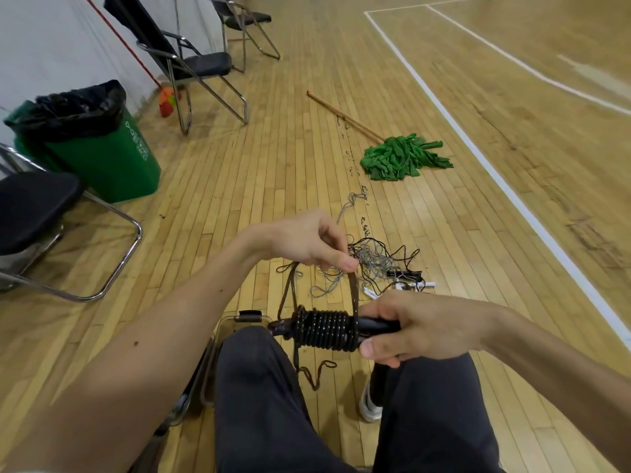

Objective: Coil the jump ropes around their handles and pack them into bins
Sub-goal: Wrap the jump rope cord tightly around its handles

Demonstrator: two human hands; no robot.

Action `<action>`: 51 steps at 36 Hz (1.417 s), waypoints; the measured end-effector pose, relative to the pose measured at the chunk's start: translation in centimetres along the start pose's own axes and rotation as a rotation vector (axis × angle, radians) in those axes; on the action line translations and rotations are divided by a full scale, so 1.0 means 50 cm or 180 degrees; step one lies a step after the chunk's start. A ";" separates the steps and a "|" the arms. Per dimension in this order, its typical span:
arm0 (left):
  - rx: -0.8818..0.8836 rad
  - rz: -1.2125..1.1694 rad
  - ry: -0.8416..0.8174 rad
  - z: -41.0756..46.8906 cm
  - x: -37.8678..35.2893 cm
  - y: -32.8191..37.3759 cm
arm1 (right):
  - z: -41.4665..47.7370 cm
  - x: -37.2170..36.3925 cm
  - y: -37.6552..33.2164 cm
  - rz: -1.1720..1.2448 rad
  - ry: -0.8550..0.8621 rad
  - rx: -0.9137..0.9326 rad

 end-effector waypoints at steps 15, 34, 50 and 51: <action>0.0040 -0.0814 -0.0111 0.009 -0.071 -0.078 | -0.009 0.025 -0.025 0.0689 0.0688 0.0593; 0.0343 -0.1463 0.0593 -0.009 -0.122 -0.167 | -0.003 0.058 0.058 0.1584 0.0920 0.0106; 0.0263 -0.0883 0.0287 -0.004 -0.171 -0.131 | -0.016 0.158 0.150 0.0845 0.2034 -0.0372; 0.0269 -0.0860 0.0284 -0.002 -0.175 -0.130 | -0.017 0.164 0.153 0.0856 0.2098 -0.0372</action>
Point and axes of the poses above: each hand's wrist, its own z-axis towards the middle knuckle, its own x-axis out of the back of the hand, y = z × x, the point moved 10 cm from there along z, towards the middle knuckle, and after that the axes turned 2 degrees about x, right-handed, at the moved point
